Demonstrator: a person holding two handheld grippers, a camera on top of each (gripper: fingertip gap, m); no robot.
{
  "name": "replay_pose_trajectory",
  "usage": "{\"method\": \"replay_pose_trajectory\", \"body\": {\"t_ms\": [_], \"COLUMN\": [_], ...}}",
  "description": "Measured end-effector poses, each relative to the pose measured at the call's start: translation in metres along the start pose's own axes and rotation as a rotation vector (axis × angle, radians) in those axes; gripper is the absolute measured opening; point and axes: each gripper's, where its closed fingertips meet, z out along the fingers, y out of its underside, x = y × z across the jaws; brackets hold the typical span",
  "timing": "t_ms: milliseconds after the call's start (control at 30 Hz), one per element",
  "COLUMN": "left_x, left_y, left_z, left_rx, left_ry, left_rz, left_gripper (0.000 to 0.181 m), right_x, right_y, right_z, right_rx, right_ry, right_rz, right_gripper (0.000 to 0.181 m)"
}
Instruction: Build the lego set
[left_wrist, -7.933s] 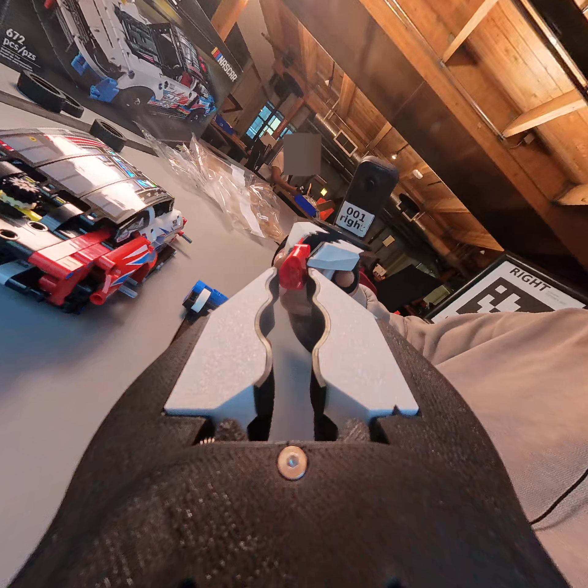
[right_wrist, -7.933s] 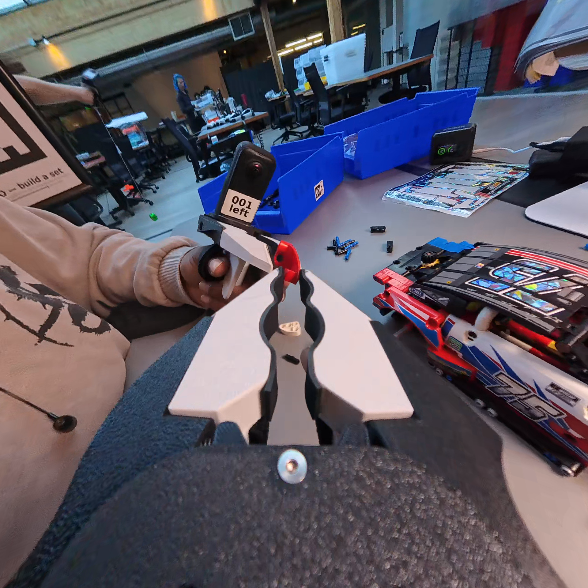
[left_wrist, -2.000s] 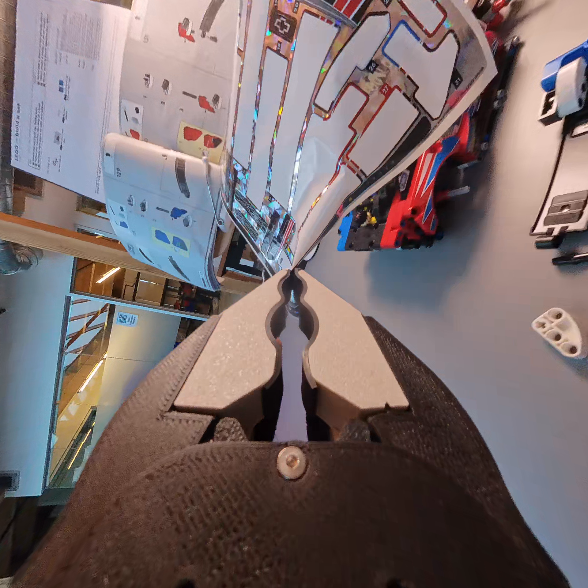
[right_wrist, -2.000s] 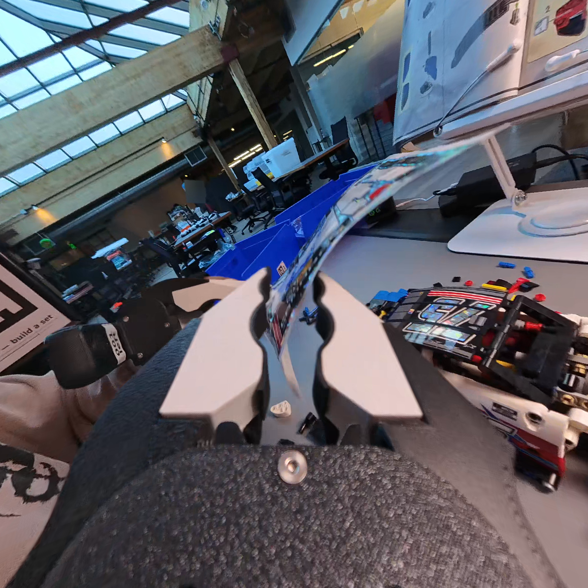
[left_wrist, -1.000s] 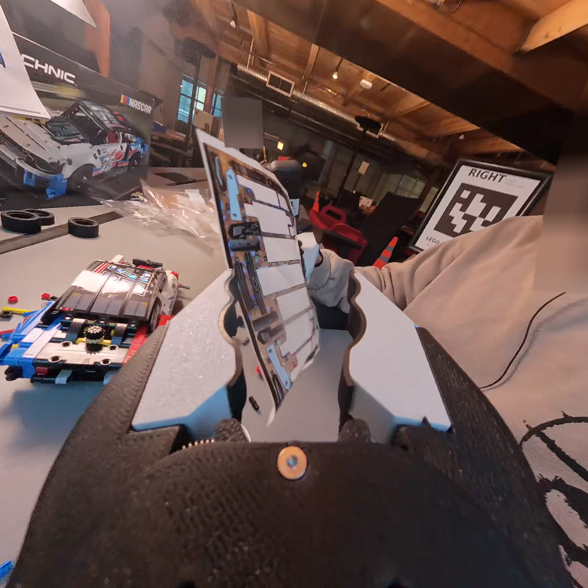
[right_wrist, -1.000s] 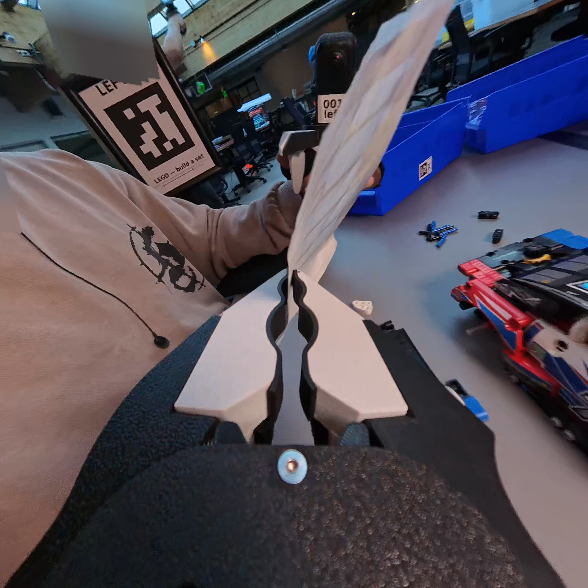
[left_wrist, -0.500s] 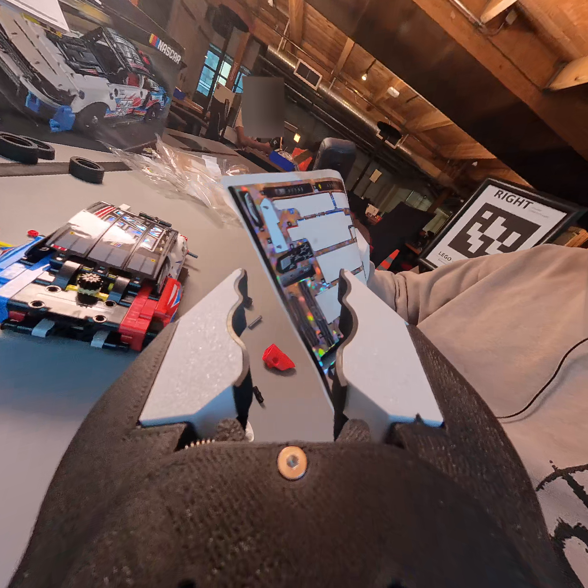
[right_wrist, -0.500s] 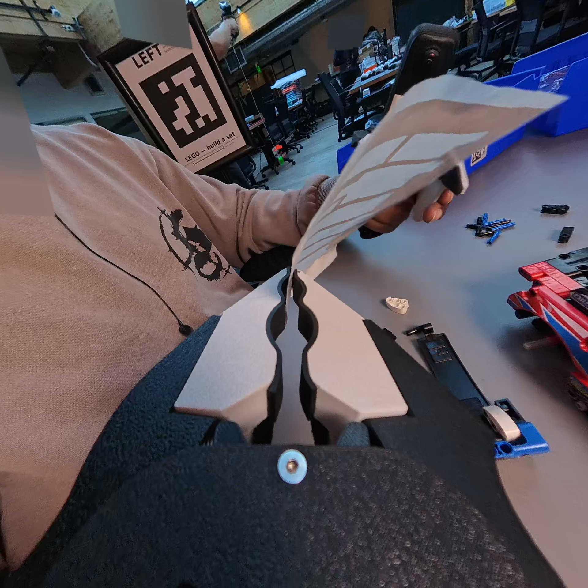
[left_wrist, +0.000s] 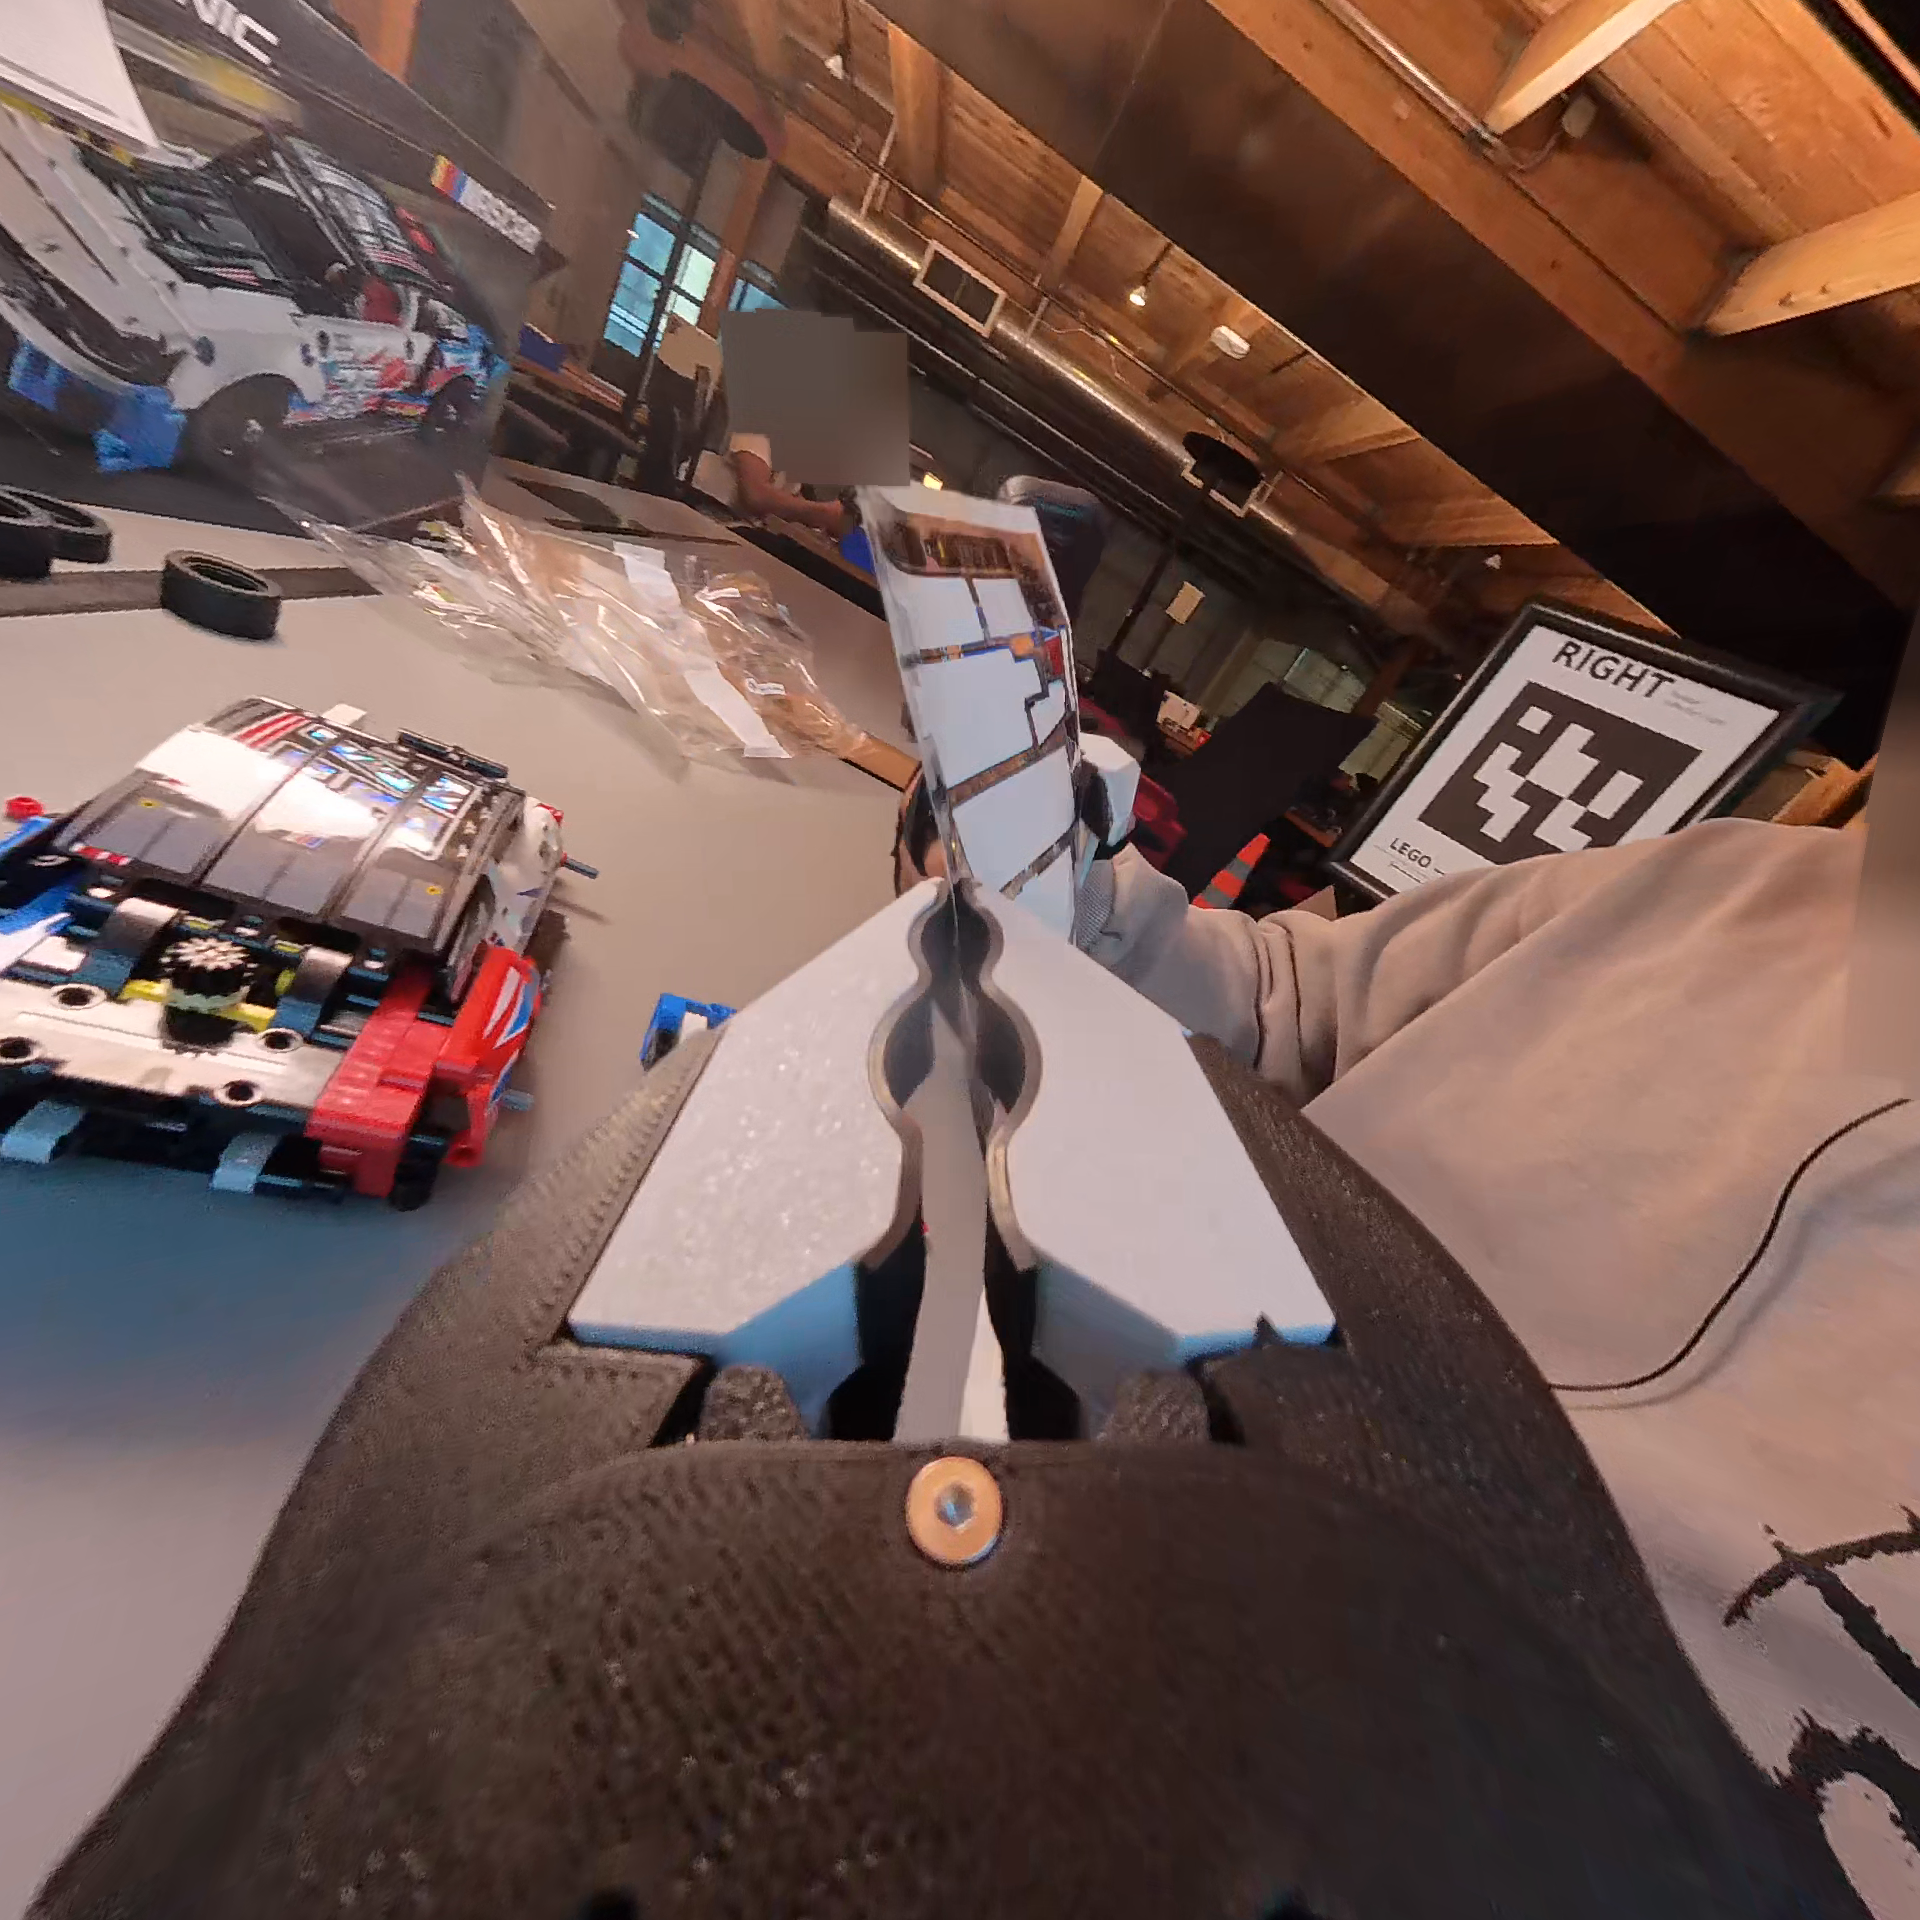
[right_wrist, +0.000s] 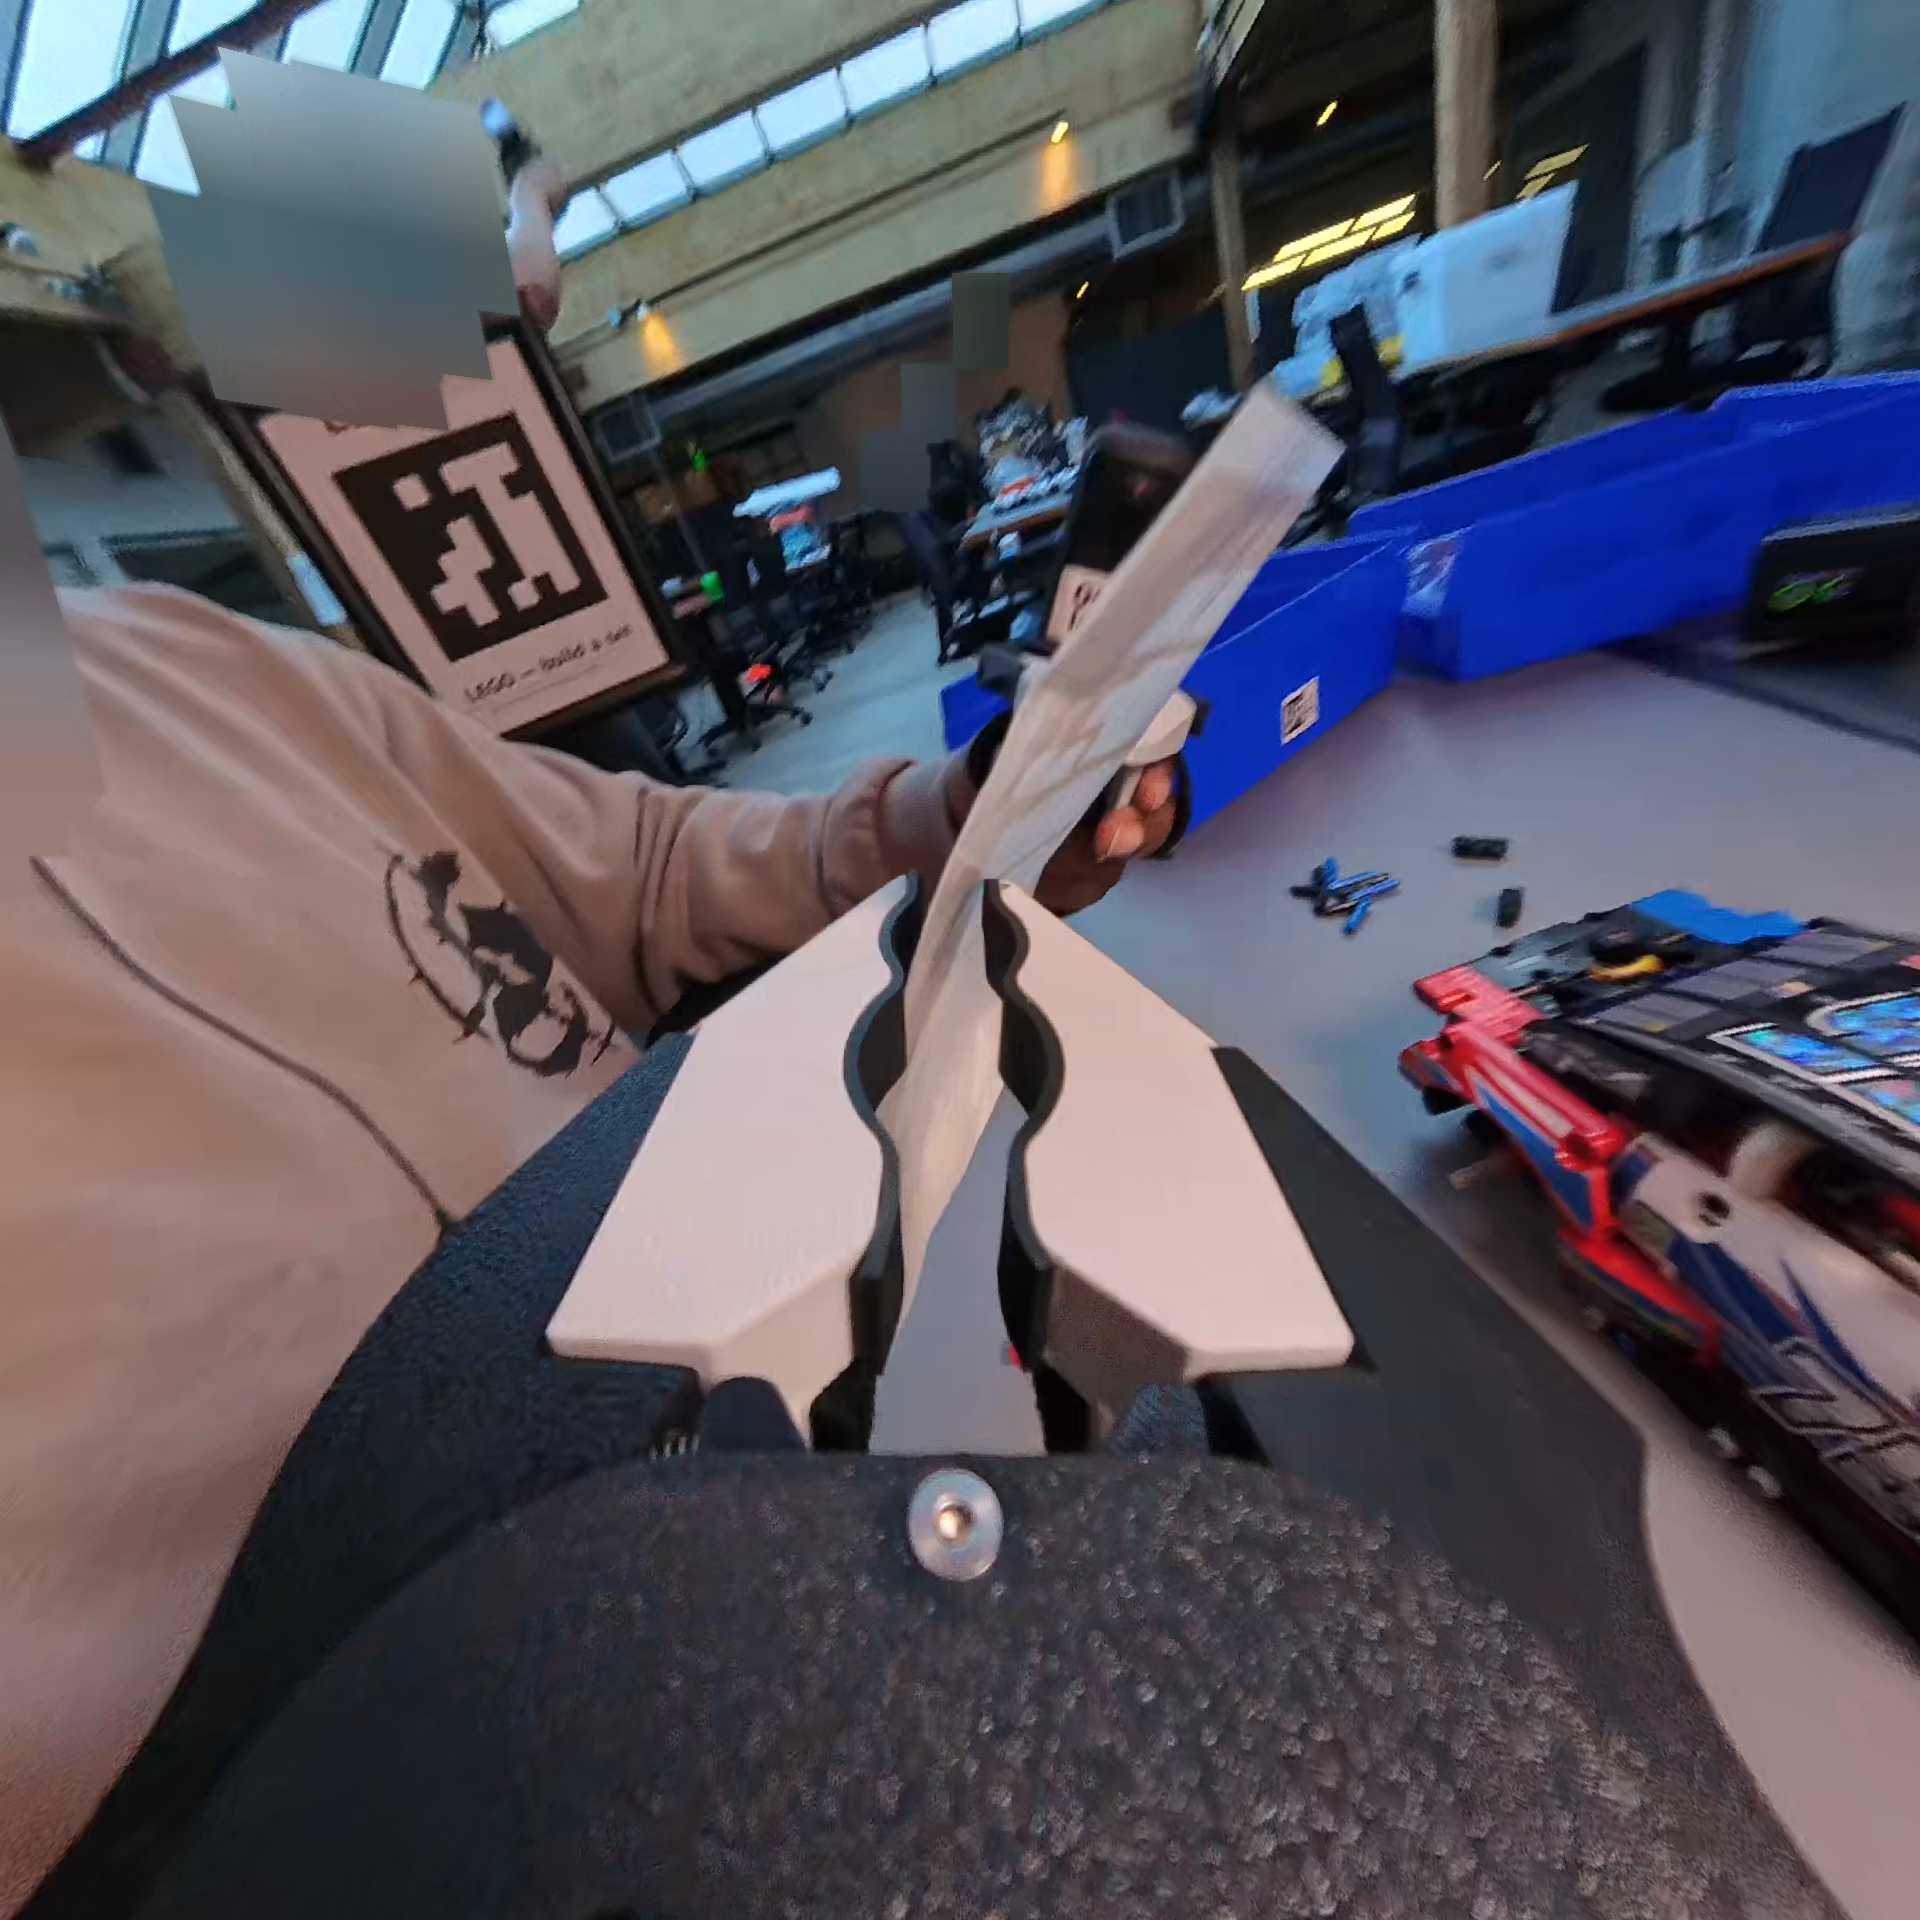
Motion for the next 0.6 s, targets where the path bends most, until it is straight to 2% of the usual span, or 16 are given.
{"method": "replay_pose_trajectory", "body": {"t_ms": [67, 100, 200, 233, 267, 333, 400, 467, 533, 600], "left_x": [-0.005, -0.007, -0.007, -0.008, -0.01, -0.007, 0.009, 0.033, 0.058, 0.081], "left_y": [-0.001, 0.0, 0.008, 0.01, 0.006, -0.019, -0.048, -0.052, -0.037, -0.023], "left_z": [-0.001, -0.001, 0.006, 0.006, 0.004, -0.007, -0.012, -0.002, 0.016, 0.033], "left_rx": [0.005, 0.001, -0.059, -0.091, -0.114, -0.13, -0.16, -0.285, -0.438, -0.514], "left_ry": [-0.027, -0.046, -0.086, -0.112, -0.154, -0.251, -0.304, -0.25, -0.129, -0.004], "left_rz": [-0.005, 0.0, 0.049, 0.08, 0.128, 0.281, 0.456, 0.527, 0.488, 0.429], "left_gripper": [0.0, 0.0, 0.0, 0.001, 0.014, 0.037, 0.044, 0.044, 0.05, 0.044], "right_x": [0.012, 0.016, 0.021, 0.017, 0.014, 0.005, -0.003, -0.014, -0.023, -0.031], "right_y": [-0.02, -0.026, -0.032, -0.033, -0.033, -0.025, -0.016, -0.014, -0.017, -0.021], "right_z": [-0.01, -0.014, -0.022, -0.023, -0.024, -0.023, -0.019, -0.012, 0.0, 0.011], "right_rx": [0.116, 0.149, 0.154, 0.138, 0.115, 0.006, -0.122, -0.198, -0.254, -0.306], "right_ry": [0.071, 0.097, 0.153, 0.135, 0.122, 0.078, 0.035, -0.019, -0.051, -0.08], "right_rz": [-0.002, 0.0, -0.046, -0.048, -0.048, -0.007, 0.075, 0.103, 0.099, 0.078], "right_gripper": [0.007, 0.0, 0.0, 0.0, 0.0, 0.0, 0.0, 0.0, 0.0, 0.0]}}
